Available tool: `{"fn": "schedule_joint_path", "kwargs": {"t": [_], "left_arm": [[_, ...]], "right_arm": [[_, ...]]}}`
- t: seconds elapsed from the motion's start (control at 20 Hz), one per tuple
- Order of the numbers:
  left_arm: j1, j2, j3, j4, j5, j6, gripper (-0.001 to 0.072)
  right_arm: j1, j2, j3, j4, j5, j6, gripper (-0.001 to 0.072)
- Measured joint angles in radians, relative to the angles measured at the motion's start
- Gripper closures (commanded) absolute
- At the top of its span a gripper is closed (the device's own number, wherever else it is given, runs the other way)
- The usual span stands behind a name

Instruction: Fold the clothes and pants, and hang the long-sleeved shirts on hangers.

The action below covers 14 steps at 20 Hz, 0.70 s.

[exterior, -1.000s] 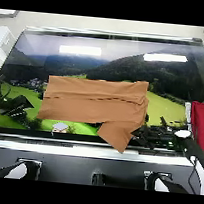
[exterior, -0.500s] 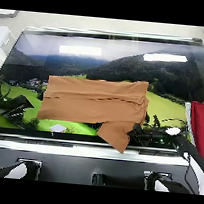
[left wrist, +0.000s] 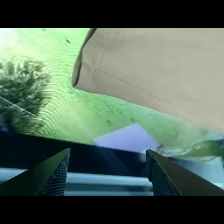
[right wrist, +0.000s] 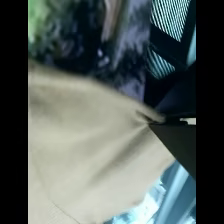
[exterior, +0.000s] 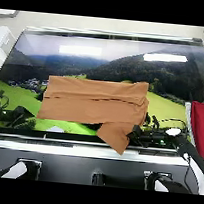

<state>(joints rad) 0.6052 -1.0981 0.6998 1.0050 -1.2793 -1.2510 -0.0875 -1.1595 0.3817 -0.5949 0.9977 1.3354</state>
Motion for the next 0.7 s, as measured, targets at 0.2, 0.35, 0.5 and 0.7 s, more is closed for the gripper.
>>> {"fn": "schedule_joint_path", "kwargs": {"t": [0.2,0.35,0.5,0.7], "left_arm": [[0.03,-0.04,-0.066,-0.056,0.071,0.075,0.0151],[0.036,-0.08,-0.081,-0.088,0.134,0.104,0.0173],[0.027,-0.114,-0.087,-0.117,0.187,0.119,0.0178],[-0.015,-0.145,-0.089,-0.152,0.252,0.126,0.0179]], "right_arm": [[0.0,0.031,0.0,0.009,0.027,-0.009,0.0677],[0.0,0.04,0.0,0.012,0.046,-0.013,0.0677],[0.0,0.044,0.0,0.013,0.059,-0.016,0.0677],[0.0,0.045,0.0,0.015,0.066,-0.016,0.0677]]}}
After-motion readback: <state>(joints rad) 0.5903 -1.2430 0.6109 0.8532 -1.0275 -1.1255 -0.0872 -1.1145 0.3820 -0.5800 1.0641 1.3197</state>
